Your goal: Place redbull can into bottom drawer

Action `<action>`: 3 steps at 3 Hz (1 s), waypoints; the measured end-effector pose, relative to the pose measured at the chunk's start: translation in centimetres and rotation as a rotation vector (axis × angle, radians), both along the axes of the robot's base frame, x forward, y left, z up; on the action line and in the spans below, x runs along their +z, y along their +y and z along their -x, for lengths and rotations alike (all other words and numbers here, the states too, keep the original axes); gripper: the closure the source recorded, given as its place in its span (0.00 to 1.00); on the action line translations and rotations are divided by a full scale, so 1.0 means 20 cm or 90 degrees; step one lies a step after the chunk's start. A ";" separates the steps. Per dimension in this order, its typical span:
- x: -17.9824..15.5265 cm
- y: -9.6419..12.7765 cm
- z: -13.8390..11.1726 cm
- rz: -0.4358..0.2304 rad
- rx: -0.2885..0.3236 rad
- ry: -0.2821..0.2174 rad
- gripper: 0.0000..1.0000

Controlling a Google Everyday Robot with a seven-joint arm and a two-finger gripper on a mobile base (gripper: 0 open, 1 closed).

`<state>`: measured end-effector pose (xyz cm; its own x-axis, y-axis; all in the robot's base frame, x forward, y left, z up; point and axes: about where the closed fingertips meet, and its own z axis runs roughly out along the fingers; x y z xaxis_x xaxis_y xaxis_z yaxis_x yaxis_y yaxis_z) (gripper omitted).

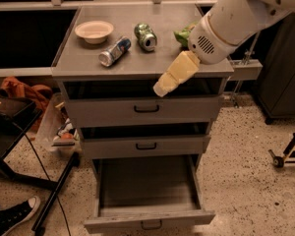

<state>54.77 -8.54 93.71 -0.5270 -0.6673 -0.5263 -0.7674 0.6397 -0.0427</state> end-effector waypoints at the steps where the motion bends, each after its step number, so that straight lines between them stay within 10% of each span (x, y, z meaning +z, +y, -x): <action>1: 0.00 0.00 0.00 0.000 0.000 0.000 0.00; 3: -0.01 0.11 -0.15 -0.035 -0.033 -0.018 0.00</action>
Offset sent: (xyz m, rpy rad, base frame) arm 0.0248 0.0057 -0.0034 0.0528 -0.0031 -0.0641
